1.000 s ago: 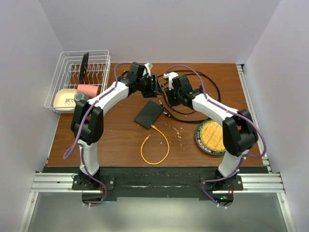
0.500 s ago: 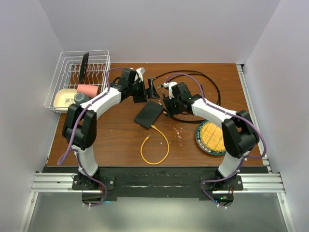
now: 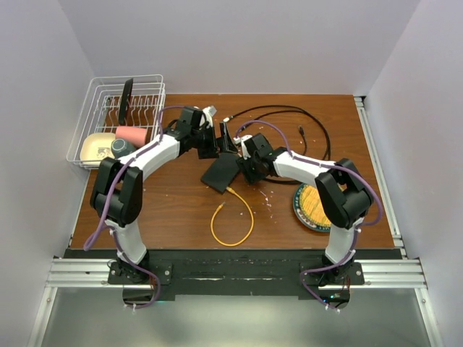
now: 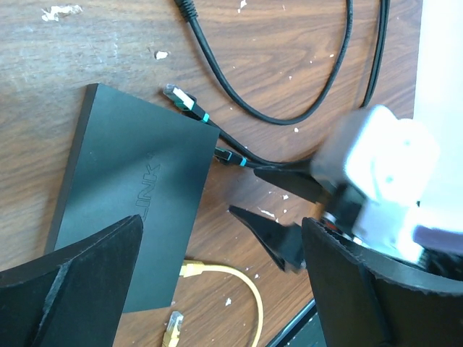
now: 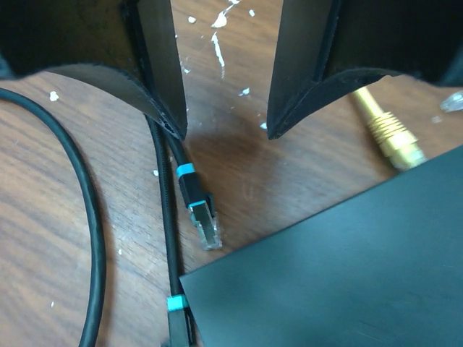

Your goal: Insert the plug into the switch port

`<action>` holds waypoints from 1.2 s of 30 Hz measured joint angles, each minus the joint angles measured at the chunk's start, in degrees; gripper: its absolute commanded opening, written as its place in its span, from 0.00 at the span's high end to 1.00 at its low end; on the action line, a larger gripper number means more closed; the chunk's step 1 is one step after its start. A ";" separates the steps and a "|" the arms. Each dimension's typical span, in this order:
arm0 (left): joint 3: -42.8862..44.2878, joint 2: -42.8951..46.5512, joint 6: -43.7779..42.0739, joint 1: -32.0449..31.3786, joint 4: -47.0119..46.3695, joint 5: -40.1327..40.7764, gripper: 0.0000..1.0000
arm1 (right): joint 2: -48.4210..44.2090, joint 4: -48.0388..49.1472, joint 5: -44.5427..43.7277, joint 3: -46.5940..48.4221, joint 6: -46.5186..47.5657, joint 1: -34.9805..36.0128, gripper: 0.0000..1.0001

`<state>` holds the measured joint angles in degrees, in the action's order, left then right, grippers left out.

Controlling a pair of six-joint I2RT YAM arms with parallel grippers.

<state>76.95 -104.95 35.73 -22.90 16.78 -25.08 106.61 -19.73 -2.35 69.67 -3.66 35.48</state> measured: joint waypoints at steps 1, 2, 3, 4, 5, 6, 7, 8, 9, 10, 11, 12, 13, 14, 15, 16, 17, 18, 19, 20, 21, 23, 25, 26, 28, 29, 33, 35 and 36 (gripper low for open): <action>-0.07 0.09 0.00 0.00 0.02 -0.11 0.05 | 0.35 -0.02 -0.37 0.00 0.02 0.00 0.50; -0.17 0.20 -0.02 0.00 -0.11 -0.24 0.05 | 0.50 -0.04 -0.96 0.00 0.07 0.00 0.50; -0.39 0.37 -0.02 0.00 -0.39 -0.42 0.06 | 0.52 -0.02 -1.38 0.04 0.07 0.00 0.50; -0.59 0.52 -0.02 0.00 -0.50 -0.52 0.06 | 0.52 0.02 -1.62 0.09 0.07 0.00 0.51; -0.85 0.68 -0.02 0.00 -0.76 -0.74 0.06 | 0.52 0.13 -1.99 0.15 0.07 0.00 0.52; -0.96 0.76 -0.02 0.00 -0.83 -0.94 0.06 | 0.52 0.28 -2.43 0.17 0.09 0.00 0.56; -1.01 0.76 -0.02 0.00 -0.96 -1.16 0.07 | 0.52 0.39 -2.71 0.17 0.11 0.00 0.57; -1.03 0.79 -0.04 0.00 -1.07 -1.36 0.07 | 0.52 0.50 -2.93 0.17 0.15 0.02 0.58; -1.14 0.81 -0.04 0.00 -1.33 -1.53 0.07 | 0.55 0.55 -3.10 0.17 0.24 0.02 0.59; -1.31 0.83 -0.04 0.00 -1.51 -1.70 0.07 | 0.59 0.66 -3.30 0.17 0.24 0.02 0.59; -1.49 0.85 -0.07 0.00 -1.70 -1.81 0.07 | 0.68 0.76 -3.63 0.17 0.24 0.02 0.59; -1.66 0.83 -0.22 0.00 -1.84 -1.92 0.07 | 0.72 0.85 -4.02 0.17 0.24 0.02 0.59; -1.81 0.83 -0.33 0.00 -1.90 -2.03 0.08 | 0.72 0.90 -4.24 0.17 0.24 0.02 0.59; -1.86 0.85 -0.37 0.00 -1.90 -2.14 0.08 | 0.70 1.09 -4.28 0.17 0.26 0.02 0.59; -1.88 0.83 -0.39 0.00 -1.92 -2.27 0.08 | 0.70 1.51 -4.35 0.17 0.28 0.02 0.59; -1.86 0.85 -0.42 0.00 -2.05 -2.43 0.08 | 0.70 1.75 -4.39 0.13 0.28 0.02 0.60; -1.86 0.85 -0.42 0.00 -2.19 -2.62 0.08 | 0.59 2.16 -4.46 0.00 0.28 0.02 0.60; -1.86 0.85 -0.42 0.00 -2.25 -2.75 0.08 | 0.50 2.58 -4.68 -0.13 0.28 0.02 0.60; -1.88 0.85 -0.42 0.00 -2.25 -2.89 0.08 | 0.46 2.95 -4.98 -0.24 0.28 0.02 0.60; -1.88 0.85 -0.42 0.00 -2.27 -2.99 0.08 | 0.44 3.21 -5.53 -0.31 0.31 0.02 0.61; -1.88 0.85 -0.42 0.00 -2.32 -3.10 0.09 | 0.44 3.50 -5.79 -0.39 0.31 0.02 0.64; -1.88 0.85 -0.42 0.00 -2.38 -3.34 0.09 | 0.44 3.82 -6.27 -0.42 0.26 0.02 0.69; -1.88 0.85 -0.42 0.00 -2.40 -3.50 0.09 | 0.57 4.02 -6.93 -0.42 0.22 0.02 0.72; -1.90 0.85 -0.42 0.00 -2.43 -3.56 0.09 | 0.74 4.04 -7.15 -0.42 0.26 0.02 0.78; -2.08 0.85 -0.42 0.00 -2.56 -3.67 0.09 | 1.44 4.15 -7.28 -0.42 0.28 0.02 0.86; -2.29 0.85 -0.44 0.00 -2.56 -3.69 0.09 | 1.75 4.20 -7.37 -0.42 0.52 0.00 0.97; -2.73 0.85 -0.44 0.00 -2.40 -3.69 0.09 | 1.64 5.01 -7.48 -0.59 1.16 0.02 1.00; -2.73 0.85 -0.46 0.00 -2.47 -3.72 0.09 | 1.40 5.77 -7.39 -1.22 1.31 0.02 1.00; -2.73 0.85 -0.46 0.00 -2.51 -3.69 0.09 | 1.20 6.12 -7.34 -1.53 1.40 0.02 1.00</action>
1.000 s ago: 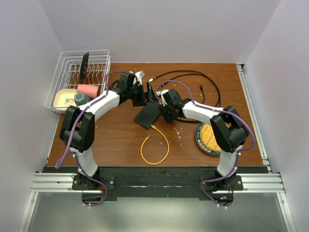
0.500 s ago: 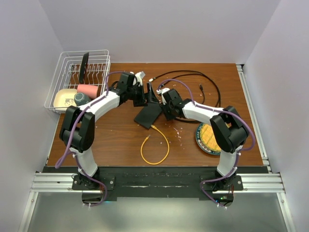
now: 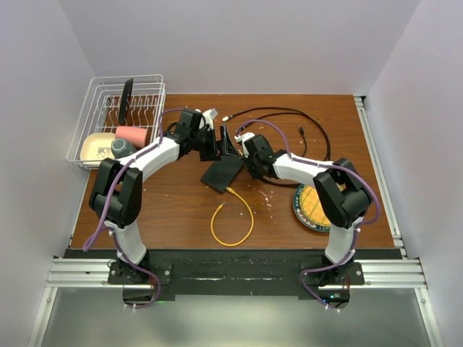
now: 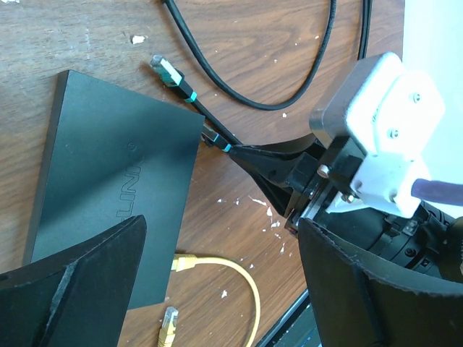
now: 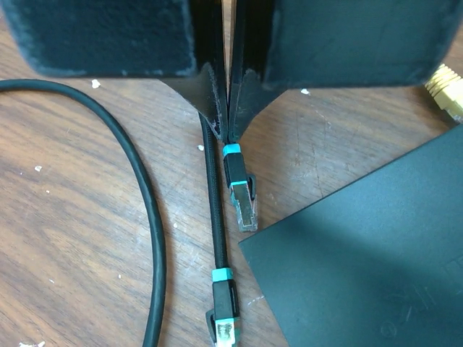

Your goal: Insert the plug into the switch port

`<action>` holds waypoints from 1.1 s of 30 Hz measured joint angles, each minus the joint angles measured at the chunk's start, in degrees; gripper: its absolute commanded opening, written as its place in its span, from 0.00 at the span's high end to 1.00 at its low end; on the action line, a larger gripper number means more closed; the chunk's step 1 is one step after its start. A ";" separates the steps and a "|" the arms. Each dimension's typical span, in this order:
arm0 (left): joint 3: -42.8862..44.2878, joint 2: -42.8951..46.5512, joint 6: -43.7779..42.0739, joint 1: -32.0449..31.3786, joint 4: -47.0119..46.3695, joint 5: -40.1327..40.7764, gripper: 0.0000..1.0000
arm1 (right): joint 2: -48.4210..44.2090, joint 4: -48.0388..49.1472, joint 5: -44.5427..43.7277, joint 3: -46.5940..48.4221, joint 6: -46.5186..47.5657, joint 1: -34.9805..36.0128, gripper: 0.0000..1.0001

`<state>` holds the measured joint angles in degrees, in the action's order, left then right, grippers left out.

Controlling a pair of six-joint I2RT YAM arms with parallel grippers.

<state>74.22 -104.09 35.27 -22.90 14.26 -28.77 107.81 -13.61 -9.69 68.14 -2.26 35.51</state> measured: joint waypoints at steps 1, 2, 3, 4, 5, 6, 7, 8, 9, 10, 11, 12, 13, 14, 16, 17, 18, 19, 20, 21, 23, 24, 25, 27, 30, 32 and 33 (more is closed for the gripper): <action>0.00 0.00 0.00 0.00 0.02 -0.02 0.10 | -0.22 0.37 0.17 -0.39 0.15 0.00 1.00; 0.00 0.00 0.00 0.00 0.02 -0.02 0.10 | -0.48 0.52 0.20 -0.68 0.22 0.00 1.00; 0.00 0.00 0.00 0.00 0.00 -0.04 0.10 | -0.87 0.63 0.28 -1.11 0.35 0.00 1.00; 0.00 0.00 0.00 0.00 0.00 -0.04 0.10 | -1.22 0.57 0.39 -1.38 0.39 0.00 1.00; 0.02 0.00 0.00 0.00 0.00 -0.04 0.11 | -1.70 0.50 0.44 -1.66 0.44 0.00 1.00; 0.02 -0.02 0.00 0.00 0.00 -0.07 0.12 | -2.34 0.33 0.52 -1.99 0.52 0.00 1.00; 0.04 -0.02 0.00 0.00 0.00 -0.09 0.13 | -3.32 0.15 0.81 -2.29 0.59 0.00 1.00; 0.11 -0.02 0.00 0.00 0.02 -0.15 0.15 | -4.35 -0.11 1.18 -2.45 0.63 0.00 1.00; 0.24 -0.09 0.00 0.00 0.04 -0.22 0.18 | -5.27 -0.17 1.55 -2.56 0.68 -0.02 1.00; 0.61 -0.22 0.00 -0.09 0.22 -0.31 0.20 | -6.67 -0.20 1.92 -2.60 0.72 0.00 1.00; 1.16 -0.52 0.02 -0.17 0.22 -0.46 0.22 | -7.67 -0.24 2.21 -2.62 0.74 0.00 1.00; 2.03 -0.96 0.02 -0.28 0.33 -0.57 0.24 | -8.90 -0.22 2.75 -2.62 0.76 0.00 1.00; 2.97 -1.49 0.00 -0.42 0.42 -0.59 0.25 | -10.03 -0.17 3.26 -2.62 0.79 0.00 1.00; 4.20 -2.27 0.00 -0.66 0.37 -0.63 0.26 | -11.02 -0.15 3.45 -2.64 0.81 0.00 1.00; 6.40 -3.85 0.00 -1.20 0.33 -0.63 0.26 | -12.63 -0.13 3.89 -2.75 0.83 0.00 0.92; 7.15 -4.48 0.02 -1.40 0.35 -0.59 0.26 | -12.94 -0.11 3.91 -2.78 0.85 0.00 0.76; 7.54 -4.94 0.02 -1.64 0.37 -0.55 0.26 | -13.00 -0.02 3.91 -2.78 0.96 0.00 0.71; 7.69 -5.25 0.02 -1.84 0.57 -0.50 0.25 | -12.81 -0.02 3.91 -2.82 0.98 0.00 0.68; 7.78 -5.46 0.02 -1.97 0.85 -0.37 0.25 | -12.35 -0.02 3.91 -2.84 0.98 0.00 0.65; 7.82 -5.60 0.00 -2.01 1.22 -0.24 0.25 | -11.61 0.00 3.93 -2.86 1.14 0.00 0.64; 7.82 -5.75 0.00 -1.99 1.84 0.13 0.25 | -9.64 0.24 4.04 -2.86 1.25 0.00 0.65; 7.82 -5.75 0.00 -1.99 2.05 0.28 0.25 | -8.44 0.37 4.26 -2.86 1.27 0.00 0.65; 7.82 -5.75 0.00 -1.99 2.19 0.37 0.25 | -7.43 0.44 4.31 -2.86 1.27 0.00 0.65; 7.82 -5.75 -0.02 -1.99 2.27 0.55 0.24 | -4.72 0.50 4.46 -2.86 1.27 0.00 0.65; 7.50 -5.75 -0.42 -1.81 3.04 1.53 0.24 | -2.58 0.72 4.66 -2.71 1.22 -0.09 0.66; 7.34 -5.75 -0.44 -1.66 3.41 1.81 0.24 | -1.70 0.94 4.66 -2.36 1.25 -0.20 0.66; 7.17 -5.75 -0.44 -1.60 3.32 1.86 0.24 | -1.40 0.96 4.66 -2.12 1.31 -0.24 0.66</action>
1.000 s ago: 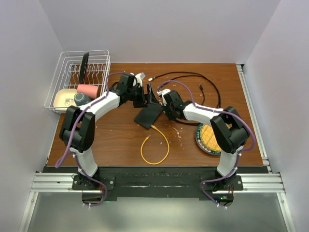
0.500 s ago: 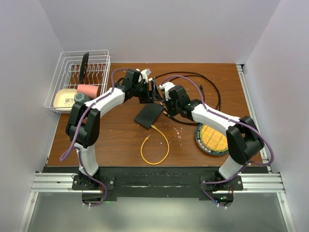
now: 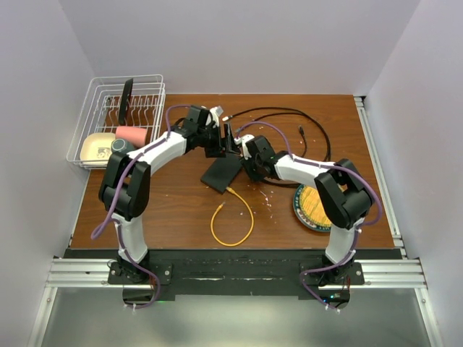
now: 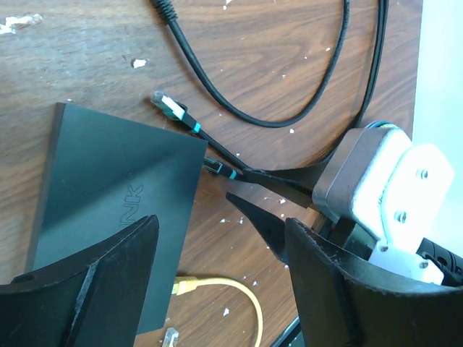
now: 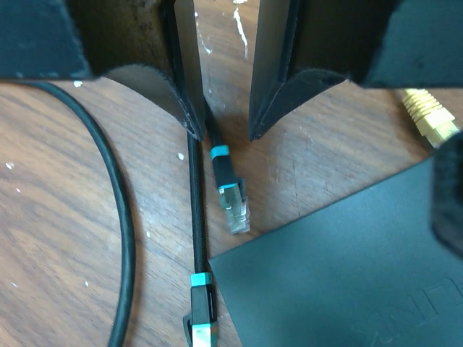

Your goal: Insert the plug into the switch port

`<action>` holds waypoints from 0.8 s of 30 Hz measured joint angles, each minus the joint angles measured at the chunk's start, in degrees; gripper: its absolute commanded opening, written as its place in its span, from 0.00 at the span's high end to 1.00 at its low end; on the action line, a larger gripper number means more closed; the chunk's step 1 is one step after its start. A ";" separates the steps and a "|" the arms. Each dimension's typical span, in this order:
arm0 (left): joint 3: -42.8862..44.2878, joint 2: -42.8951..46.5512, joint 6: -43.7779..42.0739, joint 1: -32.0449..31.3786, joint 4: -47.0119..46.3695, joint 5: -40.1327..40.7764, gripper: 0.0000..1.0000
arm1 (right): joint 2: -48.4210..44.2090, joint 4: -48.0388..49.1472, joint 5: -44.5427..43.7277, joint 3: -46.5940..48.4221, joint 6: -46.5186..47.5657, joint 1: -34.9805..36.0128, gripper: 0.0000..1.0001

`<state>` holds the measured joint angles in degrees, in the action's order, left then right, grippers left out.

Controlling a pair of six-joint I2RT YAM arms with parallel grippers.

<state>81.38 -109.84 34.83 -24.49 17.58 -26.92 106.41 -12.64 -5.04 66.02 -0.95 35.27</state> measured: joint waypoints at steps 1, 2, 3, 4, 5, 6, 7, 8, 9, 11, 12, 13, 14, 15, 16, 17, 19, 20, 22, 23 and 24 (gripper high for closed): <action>-0.20 0.02 0.00 0.00 -0.15 0.28 0.24 | 0.22 0.04 0.04 0.15 0.00 0.00 0.66; -0.46 0.02 0.00 0.07 -0.28 0.42 0.24 | 0.55 0.07 0.02 0.28 0.07 0.00 0.66; -0.74 0.02 0.00 0.11 -0.33 0.50 0.24 | 0.83 0.04 0.02 0.35 0.11 0.00 0.66; -1.03 0.02 0.00 0.15 -0.35 0.63 0.24 | 1.01 0.07 -0.02 0.39 0.09 0.04 0.66; -1.31 0.02 0.00 0.17 -0.42 0.59 0.25 | 1.01 0.07 -0.02 0.44 0.09 0.07 0.66; -1.57 0.02 0.00 0.15 -0.39 0.61 0.24 | 1.01 0.04 0.00 0.46 0.11 0.07 0.66; -1.66 0.02 0.00 0.15 -0.35 0.59 0.24 | 1.07 0.07 0.02 0.46 0.11 0.07 0.67; -1.81 0.02 0.00 0.15 -0.39 0.61 0.24 | 1.16 0.09 0.07 0.52 0.11 0.07 0.74; -1.84 0.02 0.00 0.17 -0.39 0.63 0.24 | 1.22 0.09 0.09 0.61 0.11 0.07 0.81; -1.88 0.02 0.00 0.22 -0.46 0.87 0.24 | 1.73 -0.15 0.37 1.20 0.24 0.07 0.98; -1.90 0.02 0.00 0.33 -0.50 1.18 0.24 | 2.10 -0.28 0.50 1.77 0.42 0.09 1.00; -1.90 0.04 0.00 0.50 -0.59 1.31 0.24 | 2.36 -0.26 0.63 2.10 0.72 0.09 1.00; -1.90 0.09 -0.02 0.59 -0.59 1.40 0.24 | 2.54 -0.20 1.09 2.32 0.94 0.07 1.00; -1.90 0.13 -0.07 0.63 -0.57 1.51 0.24 | 2.60 -0.20 1.40 2.38 1.16 0.07 1.00; -1.90 0.17 -0.15 0.63 -0.59 1.62 0.24 | 2.58 -0.20 1.66 2.38 1.33 0.02 1.00; -1.92 0.22 -0.24 0.63 -0.57 1.62 0.24 | 2.40 -0.22 1.88 2.36 1.53 -0.04 1.00; -2.01 0.48 -0.66 0.59 -0.57 1.46 0.24 | 1.81 -0.26 2.95 1.97 1.86 -0.04 1.00; -2.05 0.63 -0.98 0.55 -0.57 1.38 0.24 | 1.22 -0.31 3.80 1.55 2.12 -0.02 1.00; -2.19 1.22 -1.25 0.42 -0.70 0.94 0.24 | -0.57 -0.68 5.73 0.46 2.56 -0.02 1.00; -2.29 1.62 -1.40 0.37 -0.85 0.61 0.24 | -1.88 -0.87 6.71 -0.07 2.73 -0.02 1.00; -2.45 2.14 -1.44 0.33 -1.29 0.20 0.25 | -3.52 -1.25 8.22 -0.48 2.99 -0.07 1.00</action>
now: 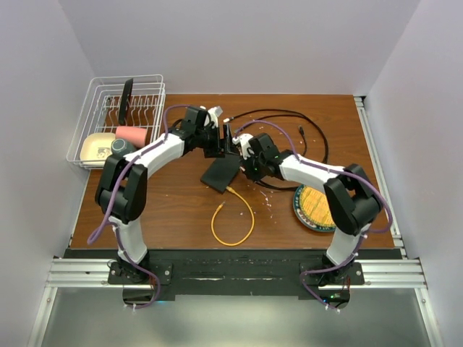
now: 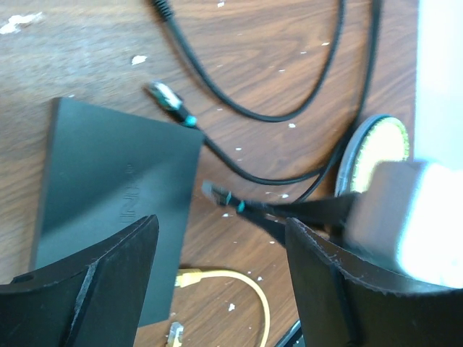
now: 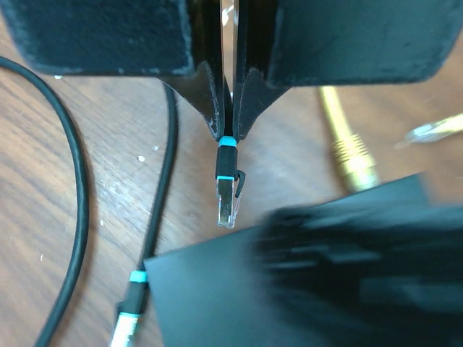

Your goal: Insert the plug into the switch port

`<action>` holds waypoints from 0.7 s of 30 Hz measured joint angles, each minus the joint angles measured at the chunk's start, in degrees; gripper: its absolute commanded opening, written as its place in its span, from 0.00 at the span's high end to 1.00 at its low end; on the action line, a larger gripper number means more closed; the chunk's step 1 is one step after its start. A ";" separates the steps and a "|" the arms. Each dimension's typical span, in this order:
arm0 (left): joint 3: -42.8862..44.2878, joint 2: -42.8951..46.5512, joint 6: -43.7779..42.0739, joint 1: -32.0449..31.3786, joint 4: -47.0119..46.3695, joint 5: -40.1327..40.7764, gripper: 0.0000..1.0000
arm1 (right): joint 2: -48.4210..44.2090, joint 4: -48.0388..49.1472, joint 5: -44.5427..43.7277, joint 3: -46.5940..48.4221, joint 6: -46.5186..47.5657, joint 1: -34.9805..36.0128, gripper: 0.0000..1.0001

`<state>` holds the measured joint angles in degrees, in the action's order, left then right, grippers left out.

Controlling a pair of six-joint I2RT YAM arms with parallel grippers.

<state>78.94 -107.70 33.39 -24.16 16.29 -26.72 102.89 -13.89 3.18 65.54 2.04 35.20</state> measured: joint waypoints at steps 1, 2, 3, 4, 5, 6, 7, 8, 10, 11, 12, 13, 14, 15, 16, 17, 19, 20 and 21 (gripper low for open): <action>-0.09 0.44 0.00 -0.02 -0.37 -0.26 0.25 | -1.38 -0.22 1.33 -0.13 0.17 -0.07 1.00; -0.09 0.79 0.00 -0.02 -0.63 -0.50 0.25 | -2.47 -0.31 2.56 -0.13 0.31 -0.15 1.00; -0.09 1.25 0.00 -0.02 -0.96 -0.79 0.25 | -3.74 -0.35 4.28 -0.13 0.50 -0.39 1.00; -0.09 1.66 0.00 -0.02 -1.22 -1.07 0.25 | -4.90 -0.35 6.01 -0.13 0.63 -0.70 1.00; -0.09 2.08 0.00 -0.02 -1.53 -1.33 0.26 | -5.81 -0.37 7.65 -0.13 0.68 -1.05 1.00; -0.09 2.36 0.00 -0.02 -1.84 -1.55 0.27 | -6.64 -0.50 9.70 -0.13 0.70 -1.49 1.00; -0.09 2.54 0.02 -0.02 -2.03 -1.70 0.27 | -7.30 -0.68 11.65 -0.13 0.70 -2.12 1.00; -0.09 2.62 0.04 -0.04 -2.19 -1.97 0.27 | -7.78 -0.83 13.31 -0.13 0.63 -2.82 1.00; -0.09 2.67 0.37 -0.22 -2.32 -2.43 0.31 | -8.41 -0.90 16.17 -0.13 0.33 -4.48 1.00; -0.09 2.67 0.68 -0.28 -2.36 -2.73 0.31 | -8.57 -0.85 17.18 -0.13 0.11 -5.05 1.00; -0.09 2.71 1.14 -0.42 -2.40 -2.99 0.32 | -8.66 -0.76 18.03 -0.13 -0.13 -5.68 1.00; -0.09 2.75 1.57 -0.59 -2.49 -3.13 0.32 | -8.68 -0.76 18.95 -0.13 -0.42 -6.25 1.00; -0.09 2.84 1.81 -0.76 -2.51 -3.15 0.32 | -8.70 -0.76 19.58 -0.11 -0.57 -6.71 1.00; -0.09 2.93 2.08 -1.03 -2.51 -3.13 0.32 | -8.70 -0.72 20.22 -0.11 -0.70 -6.97 1.00; -0.09 2.97 2.34 -1.29 -2.51 -3.15 0.33 | -8.72 -0.72 20.63 -0.11 -1.05 -7.15 1.00; -0.09 3.04 2.62 -1.62 -2.51 -3.13 0.34 | -8.79 -0.74 20.87 -0.11 -1.29 -7.19 1.00; -0.09 3.06 3.15 -2.38 -2.49 -3.13 0.35 | -8.92 -0.72 21.68 -0.11 -1.86 -7.21 1.00; -0.09 3.04 3.43 -2.80 -2.47 -3.10 0.36 | -8.96 -0.72 21.97 -0.09 -2.10 -7.21 1.00; -0.09 3.04 3.54 -3.13 -2.47 -3.10 0.37 | -9.03 -0.72 22.01 -0.09 -2.21 -7.21 1.00</action>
<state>78.85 -104.66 36.93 -27.29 13.82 -29.82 93.86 -14.61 25.19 65.45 -0.16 27.99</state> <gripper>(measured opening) 0.657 0.025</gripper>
